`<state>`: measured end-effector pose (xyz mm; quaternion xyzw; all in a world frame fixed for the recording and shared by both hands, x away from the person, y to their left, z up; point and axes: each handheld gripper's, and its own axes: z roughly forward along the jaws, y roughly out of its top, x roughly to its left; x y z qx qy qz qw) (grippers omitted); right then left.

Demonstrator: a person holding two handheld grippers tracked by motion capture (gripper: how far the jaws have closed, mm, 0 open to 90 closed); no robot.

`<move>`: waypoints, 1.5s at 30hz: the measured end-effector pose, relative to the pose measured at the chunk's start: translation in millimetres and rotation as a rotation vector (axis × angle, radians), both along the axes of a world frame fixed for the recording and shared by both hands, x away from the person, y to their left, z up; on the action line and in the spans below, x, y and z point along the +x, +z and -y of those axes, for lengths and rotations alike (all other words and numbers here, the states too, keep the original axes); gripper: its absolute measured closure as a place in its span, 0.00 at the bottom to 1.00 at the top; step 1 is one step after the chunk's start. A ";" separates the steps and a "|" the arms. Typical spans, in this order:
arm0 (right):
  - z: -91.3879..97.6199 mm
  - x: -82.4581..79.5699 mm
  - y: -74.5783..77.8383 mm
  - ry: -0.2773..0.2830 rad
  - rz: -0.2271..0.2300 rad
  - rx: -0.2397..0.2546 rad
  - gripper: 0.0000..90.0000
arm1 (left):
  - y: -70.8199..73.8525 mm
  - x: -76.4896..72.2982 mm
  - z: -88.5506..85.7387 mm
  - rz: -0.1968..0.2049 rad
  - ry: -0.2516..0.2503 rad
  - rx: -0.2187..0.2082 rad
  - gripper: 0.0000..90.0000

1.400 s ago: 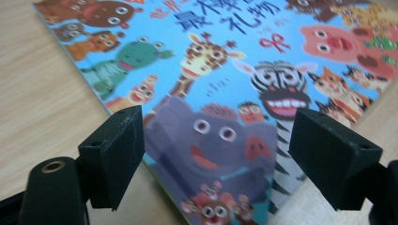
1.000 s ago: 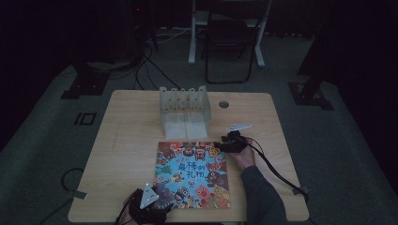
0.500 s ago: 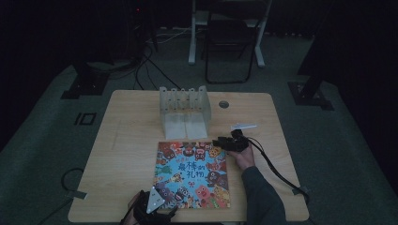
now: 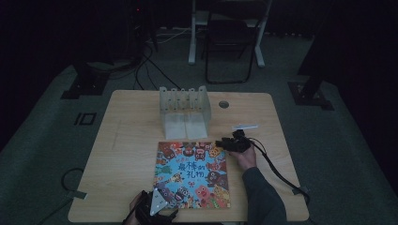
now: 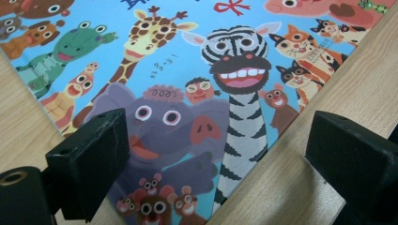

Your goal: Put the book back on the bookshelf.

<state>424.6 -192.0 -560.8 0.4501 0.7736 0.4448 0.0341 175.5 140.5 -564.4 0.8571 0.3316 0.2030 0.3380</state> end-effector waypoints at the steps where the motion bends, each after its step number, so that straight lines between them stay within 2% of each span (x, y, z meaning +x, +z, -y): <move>1: 0.3 0.0 0.0 0.000 -0.003 0.004 0.58 | -0.3 0.3 0.6 0.002 -0.002 0.000 0.07; 5: 3.5 0.1 0.7 -0.011 -0.011 0.044 0.59 | -0.7 2.0 3.6 0.005 -0.008 0.004 0.06; 8: 3.8 -1.2 4.0 -0.014 -0.003 0.051 0.59 | 0.0 1.6 8.0 0.006 -0.024 0.002 0.05; 14: 6.5 -2.3 17.7 -0.012 0.010 0.094 0.59 | 4.3 -1.0 20.4 0.058 -0.071 -0.009 0.06; 18: 5.7 -3.3 29.5 -0.003 0.026 0.096 0.60 | 4.5 -1.0 33.0 0.077 -0.100 0.003 0.06; 24: 6.6 -3.4 37.7 0.005 0.037 0.118 0.60 | 3.4 5.6 54.0 0.108 -0.104 0.014 0.06; 29: 6.9 -4.1 42.5 0.010 0.042 0.132 0.60 | 5.0 11.5 64.4 0.137 -0.087 -0.007 0.08; 32: 7.8 -3.8 43.5 0.012 0.040 0.139 0.60 | 5.8 12.3 67.6 0.154 -0.092 -0.004 0.09; 37: 7.9 -4.8 44.9 0.016 0.047 0.150 0.59 | 10.7 6.7 64.9 0.207 -0.091 -0.020 0.11; 40: 7.6 -5.9 45.5 0.029 0.039 0.163 0.57 | 14.0 5.1 62.5 0.223 -0.088 -0.037 0.11; 42: 6.0 -9.0 45.3 0.036 0.037 0.149 0.55 | 16.7 4.4 60.6 0.230 -0.084 -0.051 0.11; 45: 3.3 -14.6 46.7 0.055 0.036 0.162 0.55 | 19.1 2.8 59.2 0.238 -0.084 -0.052 0.11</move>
